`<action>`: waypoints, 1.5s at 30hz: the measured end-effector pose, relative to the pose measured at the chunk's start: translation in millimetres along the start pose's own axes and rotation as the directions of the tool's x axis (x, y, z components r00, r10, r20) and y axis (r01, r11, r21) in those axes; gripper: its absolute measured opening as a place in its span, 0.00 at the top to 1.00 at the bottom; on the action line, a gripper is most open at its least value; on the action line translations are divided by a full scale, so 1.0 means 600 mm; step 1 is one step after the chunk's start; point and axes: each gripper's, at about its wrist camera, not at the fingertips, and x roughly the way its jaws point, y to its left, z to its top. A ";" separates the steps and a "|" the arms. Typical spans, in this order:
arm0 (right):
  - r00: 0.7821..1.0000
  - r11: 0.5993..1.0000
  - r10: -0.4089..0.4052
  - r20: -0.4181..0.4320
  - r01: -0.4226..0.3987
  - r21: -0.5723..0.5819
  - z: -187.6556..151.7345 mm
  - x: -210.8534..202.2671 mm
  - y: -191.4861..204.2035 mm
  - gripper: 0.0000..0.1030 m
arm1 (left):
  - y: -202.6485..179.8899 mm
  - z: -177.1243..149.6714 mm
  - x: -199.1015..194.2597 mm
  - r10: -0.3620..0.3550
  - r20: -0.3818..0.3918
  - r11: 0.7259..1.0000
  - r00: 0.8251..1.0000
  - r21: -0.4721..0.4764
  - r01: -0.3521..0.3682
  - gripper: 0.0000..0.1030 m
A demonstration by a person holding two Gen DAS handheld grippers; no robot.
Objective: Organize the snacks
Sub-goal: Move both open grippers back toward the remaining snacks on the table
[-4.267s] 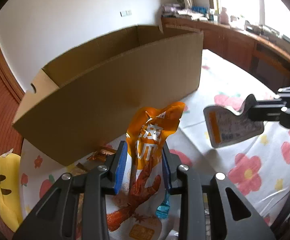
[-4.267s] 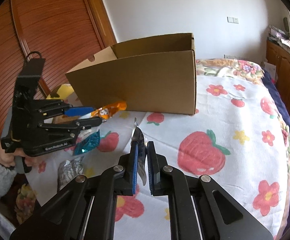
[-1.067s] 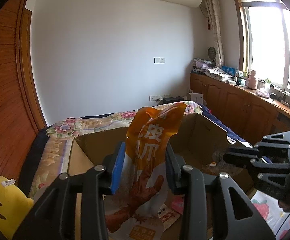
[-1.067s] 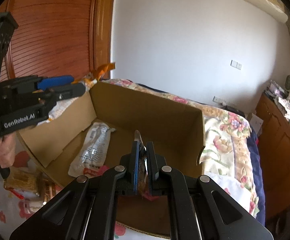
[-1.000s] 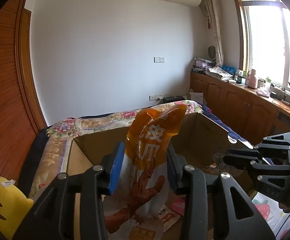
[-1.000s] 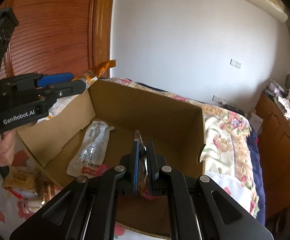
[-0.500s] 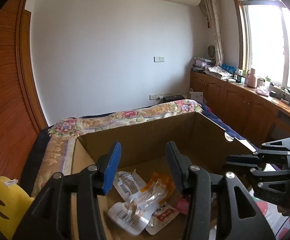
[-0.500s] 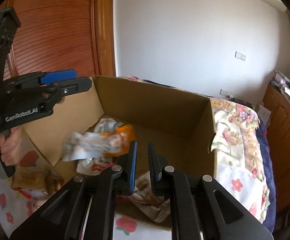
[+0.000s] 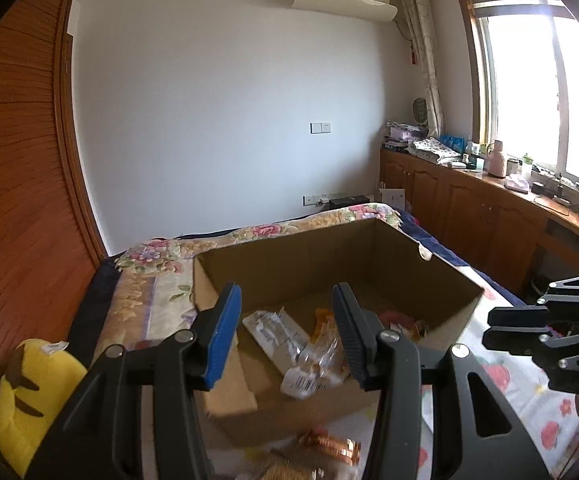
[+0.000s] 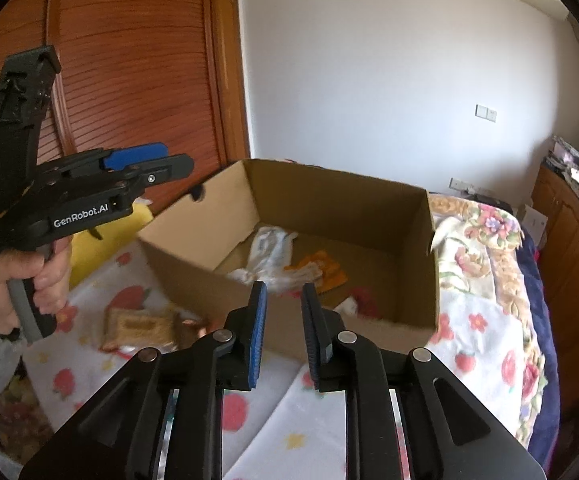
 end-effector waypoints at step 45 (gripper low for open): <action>0.973 0.986 0.124 -0.194 -0.098 0.138 -0.280 0.001 0.143 0.66 | 0.026 -0.283 -0.079 0.061 -0.170 0.997 0.984 -0.040 -0.069 0.49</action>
